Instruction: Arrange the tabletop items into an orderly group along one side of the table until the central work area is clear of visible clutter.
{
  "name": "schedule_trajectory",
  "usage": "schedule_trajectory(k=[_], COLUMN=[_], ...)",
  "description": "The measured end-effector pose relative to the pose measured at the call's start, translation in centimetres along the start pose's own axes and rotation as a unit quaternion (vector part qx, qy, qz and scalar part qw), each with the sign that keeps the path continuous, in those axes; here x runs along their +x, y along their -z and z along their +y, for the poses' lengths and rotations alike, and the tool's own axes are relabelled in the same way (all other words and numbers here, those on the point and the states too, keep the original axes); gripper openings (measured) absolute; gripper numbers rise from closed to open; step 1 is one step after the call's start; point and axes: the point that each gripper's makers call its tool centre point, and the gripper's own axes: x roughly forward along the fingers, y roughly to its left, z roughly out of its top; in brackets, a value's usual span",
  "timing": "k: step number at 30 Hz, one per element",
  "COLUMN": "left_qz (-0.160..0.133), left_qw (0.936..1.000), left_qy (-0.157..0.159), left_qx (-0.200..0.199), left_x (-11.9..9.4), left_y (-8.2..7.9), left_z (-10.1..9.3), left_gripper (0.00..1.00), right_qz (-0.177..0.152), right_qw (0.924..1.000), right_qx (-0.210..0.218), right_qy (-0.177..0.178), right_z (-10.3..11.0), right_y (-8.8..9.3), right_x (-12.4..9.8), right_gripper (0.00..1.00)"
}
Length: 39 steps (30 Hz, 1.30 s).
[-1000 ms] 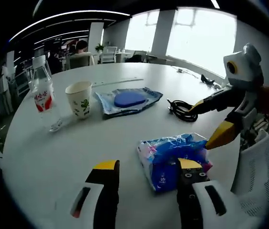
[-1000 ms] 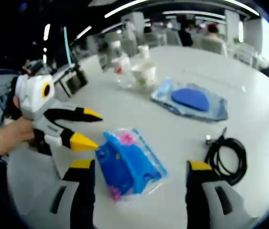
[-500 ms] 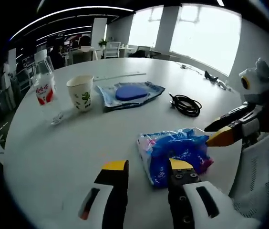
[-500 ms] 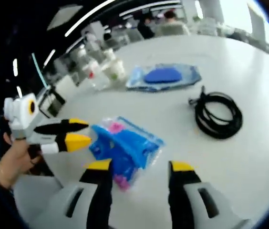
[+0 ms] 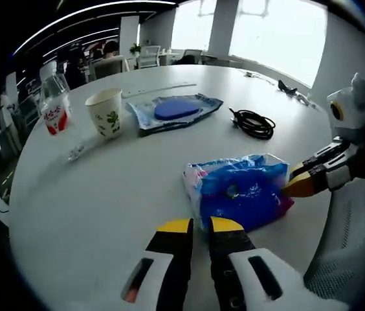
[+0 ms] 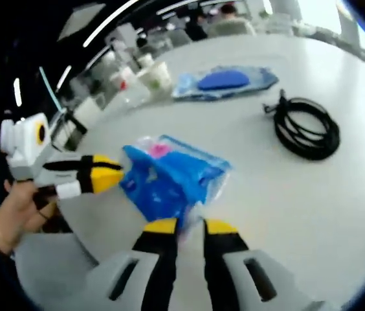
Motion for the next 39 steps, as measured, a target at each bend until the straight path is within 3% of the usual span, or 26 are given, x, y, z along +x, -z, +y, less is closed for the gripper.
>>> schedule_trajectory(k=[7, 15, 28, 34, 39], left_qz=[0.005, 0.007, -0.018, -0.014, -0.027], left_qw=[0.9999, 0.9996, 0.9972, 0.9968, 0.9966], left_qy=[0.004, 0.006, 0.031, 0.04, 0.048], left_qx=[-0.014, -0.026, -0.066, -0.067, -0.06], left_x=[0.0, -0.7, -1.6, -1.8, -2.1], left_y=[0.2, -0.4, -2.9, -3.9, -5.4], left_z=[-0.4, -0.6, -1.8, -2.6, -3.1], left_gripper=[0.0, 0.0, 0.0, 0.0, 0.0], right_qz=[-0.006, -0.027, -0.083, -0.102, -0.115], right_qw=[1.0, 0.9996, 0.9965, 0.9945, 0.993], right_qx=[0.001, 0.004, 0.012, 0.022, 0.026], right_qy=[-0.004, -0.009, -0.004, -0.007, -0.01], right_z=[0.1, 0.1, -1.3, -1.8, -2.3], right_y=[-0.2, -1.3, -4.6, -6.4, -7.7], right_x=[-0.2, -0.8, -2.8, -3.9, -4.7], right_gripper=[0.01, 0.0, 0.0, 0.0, 0.0])
